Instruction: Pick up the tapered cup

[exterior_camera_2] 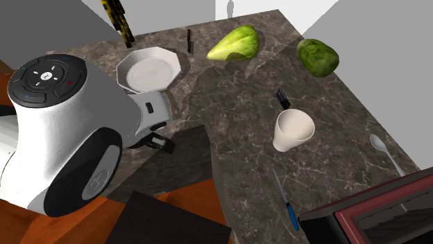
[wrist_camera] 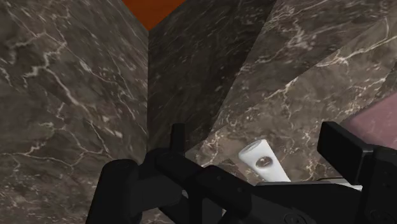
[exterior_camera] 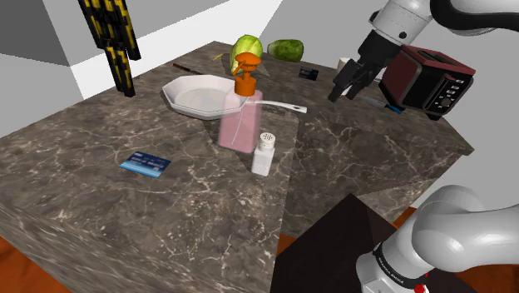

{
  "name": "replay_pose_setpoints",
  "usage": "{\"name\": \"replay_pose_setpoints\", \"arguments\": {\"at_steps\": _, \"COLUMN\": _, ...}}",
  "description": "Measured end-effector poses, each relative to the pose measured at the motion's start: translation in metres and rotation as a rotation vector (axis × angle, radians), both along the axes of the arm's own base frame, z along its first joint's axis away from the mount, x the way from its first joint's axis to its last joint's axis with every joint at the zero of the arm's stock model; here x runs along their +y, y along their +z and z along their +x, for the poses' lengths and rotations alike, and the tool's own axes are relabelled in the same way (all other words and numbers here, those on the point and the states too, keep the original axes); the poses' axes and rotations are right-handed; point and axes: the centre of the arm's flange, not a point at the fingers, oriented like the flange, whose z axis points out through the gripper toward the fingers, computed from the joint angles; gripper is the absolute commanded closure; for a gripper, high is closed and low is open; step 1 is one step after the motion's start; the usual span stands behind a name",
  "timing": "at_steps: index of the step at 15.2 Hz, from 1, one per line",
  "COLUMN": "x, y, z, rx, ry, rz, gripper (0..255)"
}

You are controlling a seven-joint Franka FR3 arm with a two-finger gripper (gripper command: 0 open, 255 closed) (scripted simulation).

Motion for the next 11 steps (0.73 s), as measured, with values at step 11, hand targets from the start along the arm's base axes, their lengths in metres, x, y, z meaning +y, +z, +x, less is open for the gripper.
{"name": "replay_pose_setpoints", "arguments": {"at_steps": 11, "x": -0.080, "y": 0.003, "z": 0.079, "rx": 0.065, "ry": -0.085, "rz": -0.087, "gripper": 0}}
